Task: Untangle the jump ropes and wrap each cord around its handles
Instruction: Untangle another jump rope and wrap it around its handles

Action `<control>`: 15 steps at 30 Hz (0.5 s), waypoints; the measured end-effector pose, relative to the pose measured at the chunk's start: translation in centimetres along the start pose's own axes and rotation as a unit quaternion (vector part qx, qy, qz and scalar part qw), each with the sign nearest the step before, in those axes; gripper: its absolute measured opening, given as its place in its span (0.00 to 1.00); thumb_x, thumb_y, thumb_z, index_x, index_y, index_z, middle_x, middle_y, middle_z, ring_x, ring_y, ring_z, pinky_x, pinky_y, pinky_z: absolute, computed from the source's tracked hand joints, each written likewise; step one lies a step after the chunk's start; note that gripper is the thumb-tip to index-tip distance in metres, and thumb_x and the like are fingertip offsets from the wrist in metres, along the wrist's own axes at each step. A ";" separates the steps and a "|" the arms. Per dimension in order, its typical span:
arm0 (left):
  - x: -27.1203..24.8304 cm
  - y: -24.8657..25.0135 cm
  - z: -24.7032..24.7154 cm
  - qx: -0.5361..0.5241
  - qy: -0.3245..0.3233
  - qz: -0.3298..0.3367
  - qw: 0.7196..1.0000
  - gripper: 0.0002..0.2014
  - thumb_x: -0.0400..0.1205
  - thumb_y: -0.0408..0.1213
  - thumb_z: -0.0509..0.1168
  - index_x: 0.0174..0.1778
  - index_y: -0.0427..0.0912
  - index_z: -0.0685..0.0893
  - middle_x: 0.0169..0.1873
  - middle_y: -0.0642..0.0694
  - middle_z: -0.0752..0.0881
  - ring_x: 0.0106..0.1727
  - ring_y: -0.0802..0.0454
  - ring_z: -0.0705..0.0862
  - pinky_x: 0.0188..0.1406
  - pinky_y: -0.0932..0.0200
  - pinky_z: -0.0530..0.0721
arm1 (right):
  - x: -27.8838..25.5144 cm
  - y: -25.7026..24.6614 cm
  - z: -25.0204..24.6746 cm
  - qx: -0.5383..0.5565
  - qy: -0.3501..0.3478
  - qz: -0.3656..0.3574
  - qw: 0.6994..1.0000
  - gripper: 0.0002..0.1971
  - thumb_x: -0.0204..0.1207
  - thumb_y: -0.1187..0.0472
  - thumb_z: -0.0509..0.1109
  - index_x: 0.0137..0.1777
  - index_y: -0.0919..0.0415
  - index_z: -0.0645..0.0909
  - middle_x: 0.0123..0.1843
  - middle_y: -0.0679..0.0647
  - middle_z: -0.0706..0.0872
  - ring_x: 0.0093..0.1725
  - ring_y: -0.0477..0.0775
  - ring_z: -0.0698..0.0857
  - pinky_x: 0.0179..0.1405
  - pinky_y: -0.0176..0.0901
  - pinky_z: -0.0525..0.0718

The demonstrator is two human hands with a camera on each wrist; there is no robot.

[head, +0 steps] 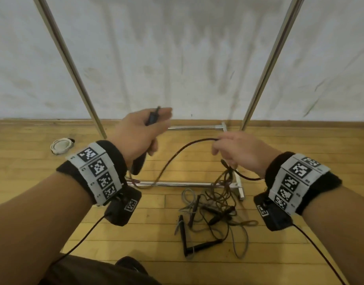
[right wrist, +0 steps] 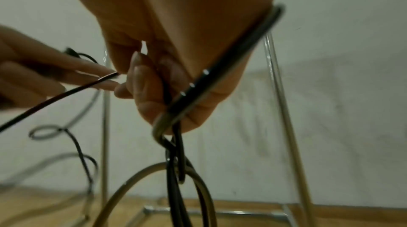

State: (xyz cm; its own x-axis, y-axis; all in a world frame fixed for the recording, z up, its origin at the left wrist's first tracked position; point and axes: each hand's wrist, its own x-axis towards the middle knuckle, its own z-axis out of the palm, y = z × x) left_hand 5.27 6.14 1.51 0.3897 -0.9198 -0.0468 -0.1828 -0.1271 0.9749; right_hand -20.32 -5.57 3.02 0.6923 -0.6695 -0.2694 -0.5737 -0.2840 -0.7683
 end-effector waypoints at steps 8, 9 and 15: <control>-1.4 1.6 4.1 0.034 -0.146 0.037 0.988 0.06 0.84 0.51 0.77 0.43 0.56 0.93 0.28 0.53 0.86 0.21 0.57 0.76 0.18 0.61 0.75 | -1.3 -3.8 0.1 0.085 0.017 -0.080 0.993 0.11 0.83 0.62 0.62 0.40 0.63 0.82 0.29 0.55 0.70 0.29 0.56 0.67 0.30 0.54 0.66; -1.1 1.8 3.7 0.025 -0.110 0.035 0.993 0.07 0.83 0.50 0.77 0.40 0.56 0.93 0.25 0.55 0.83 0.21 0.57 0.74 0.18 0.61 0.73 | -1.4 -3.3 -0.1 0.061 0.024 -0.085 0.994 0.11 0.83 0.60 0.64 0.40 0.63 0.82 0.30 0.55 0.72 0.29 0.57 0.68 0.32 0.56 0.69; 0.3 3.4 -0.3 -0.154 0.043 0.059 0.985 0.07 0.83 0.45 0.78 0.39 0.52 0.91 0.30 0.54 0.84 0.21 0.58 0.71 0.17 0.64 0.72 | -0.1 2.4 -0.1 -0.092 0.054 -0.055 0.993 0.15 0.87 0.45 0.61 0.43 0.51 0.82 0.27 0.43 0.79 0.26 0.43 0.78 0.40 0.54 0.85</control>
State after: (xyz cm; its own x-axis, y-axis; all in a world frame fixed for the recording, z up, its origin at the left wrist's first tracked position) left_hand 5.05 5.54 4.92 0.4595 -0.8849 0.0756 0.0467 0.1091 0.9929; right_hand -21.79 -6.28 1.28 0.7100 -0.6941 -0.1186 -0.5746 -0.4738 -0.6673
